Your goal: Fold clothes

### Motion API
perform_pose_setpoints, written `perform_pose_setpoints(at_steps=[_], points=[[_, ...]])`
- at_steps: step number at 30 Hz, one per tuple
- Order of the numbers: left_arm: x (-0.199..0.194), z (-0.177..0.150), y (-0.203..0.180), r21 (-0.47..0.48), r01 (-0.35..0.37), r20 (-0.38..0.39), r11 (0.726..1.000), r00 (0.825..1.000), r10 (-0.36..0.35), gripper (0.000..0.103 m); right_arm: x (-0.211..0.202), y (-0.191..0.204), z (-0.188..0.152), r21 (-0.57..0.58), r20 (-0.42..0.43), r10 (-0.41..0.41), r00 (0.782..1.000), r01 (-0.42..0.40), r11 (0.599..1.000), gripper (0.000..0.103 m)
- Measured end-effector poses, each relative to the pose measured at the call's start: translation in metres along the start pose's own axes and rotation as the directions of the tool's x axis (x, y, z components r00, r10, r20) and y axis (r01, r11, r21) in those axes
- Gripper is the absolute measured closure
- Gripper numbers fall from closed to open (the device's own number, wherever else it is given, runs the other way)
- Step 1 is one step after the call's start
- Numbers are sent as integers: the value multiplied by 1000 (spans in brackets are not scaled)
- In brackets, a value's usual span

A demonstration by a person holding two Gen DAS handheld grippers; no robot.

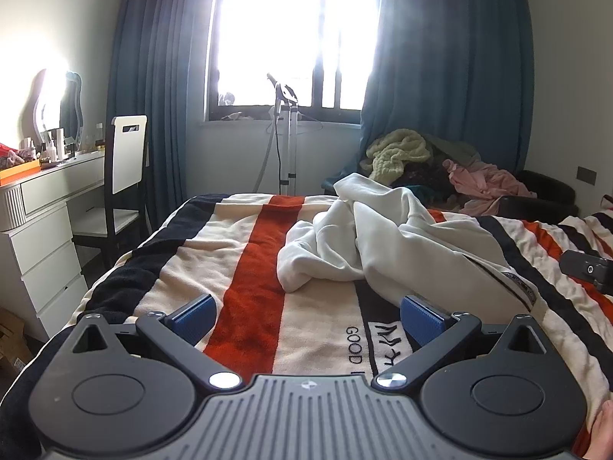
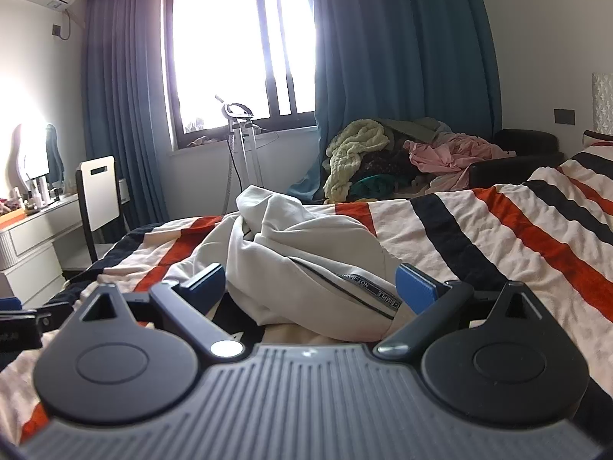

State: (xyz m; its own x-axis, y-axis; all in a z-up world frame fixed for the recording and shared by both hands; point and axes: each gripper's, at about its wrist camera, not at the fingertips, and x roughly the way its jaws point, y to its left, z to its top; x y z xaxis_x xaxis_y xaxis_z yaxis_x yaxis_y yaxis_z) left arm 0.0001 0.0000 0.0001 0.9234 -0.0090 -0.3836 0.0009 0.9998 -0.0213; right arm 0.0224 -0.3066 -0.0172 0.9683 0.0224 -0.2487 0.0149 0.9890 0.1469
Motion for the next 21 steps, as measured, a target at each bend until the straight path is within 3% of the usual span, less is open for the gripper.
perform_pose_setpoints(at_steps=[21], points=[[3,-2,-4,13,-4,-3,1000,1000,4,0,-2,-1,-4,-6,20,-14,1000,14,1000,6]])
